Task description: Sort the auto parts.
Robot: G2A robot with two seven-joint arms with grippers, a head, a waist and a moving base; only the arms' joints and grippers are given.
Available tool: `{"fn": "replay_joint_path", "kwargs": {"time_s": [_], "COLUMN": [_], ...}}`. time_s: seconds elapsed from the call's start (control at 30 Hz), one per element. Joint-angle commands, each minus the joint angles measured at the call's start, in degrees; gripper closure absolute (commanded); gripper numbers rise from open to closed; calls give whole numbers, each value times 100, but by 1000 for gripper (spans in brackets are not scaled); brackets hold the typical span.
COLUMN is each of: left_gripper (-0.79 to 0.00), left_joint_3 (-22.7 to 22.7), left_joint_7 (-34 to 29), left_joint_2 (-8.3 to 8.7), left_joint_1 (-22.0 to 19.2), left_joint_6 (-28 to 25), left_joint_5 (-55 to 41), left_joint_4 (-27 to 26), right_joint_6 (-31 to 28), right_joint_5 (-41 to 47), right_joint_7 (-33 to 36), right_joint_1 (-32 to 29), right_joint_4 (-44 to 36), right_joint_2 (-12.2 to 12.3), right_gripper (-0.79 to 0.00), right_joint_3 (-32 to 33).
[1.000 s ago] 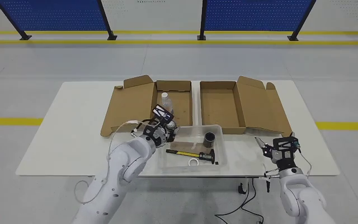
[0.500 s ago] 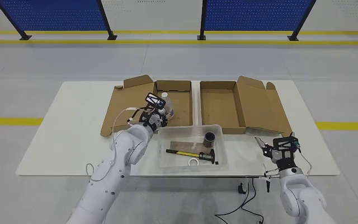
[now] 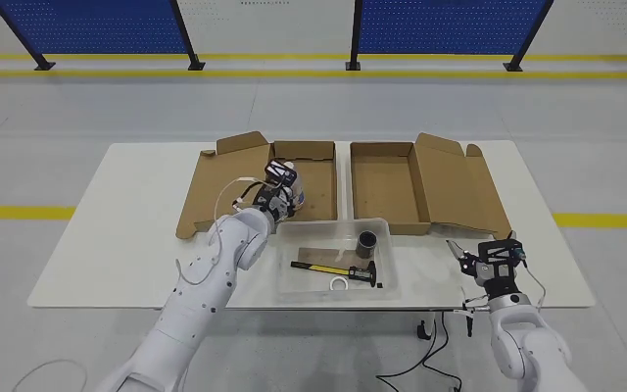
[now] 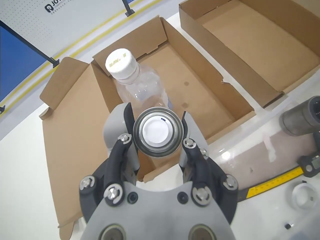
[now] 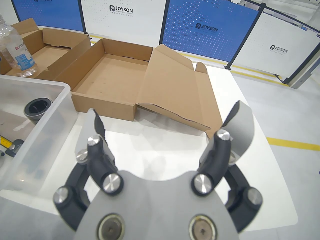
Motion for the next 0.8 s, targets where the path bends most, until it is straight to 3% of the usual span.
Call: {"fn": "replay_joint_path", "kwargs": {"time_s": [0.0,0.37,0.43,0.5,0.63,0.77], "left_gripper": [0,0,-62,-234,-332,-360], "left_joint_3": [33,188,206,228,240,239], "left_joint_7": [44,225,261,283,323,338], "left_joint_2": [-19,-151,-171,-191,-213,-226], "left_joint_1": [-47,-376,-433,-477,-544,-565], "left_joint_6": [10,120,121,124,102,72], "left_joint_5": [-12,-148,-165,-178,-156,-134], "left_joint_4": [152,892,1017,1103,1257,1336], "right_joint_6": [0,0,0,0,0,0], "right_joint_5": [0,0,0,0,0,0], "right_joint_7": [0,0,0,0,0,0], "right_joint_1": [0,0,0,0,0,0], "right_joint_4": [0,0,0,0,0,0], "right_joint_2": [0,0,0,0,0,0], "right_gripper": [-785,-785,-785,-785,-785,-785], "right_joint_3": [0,0,0,0,0,0]}}
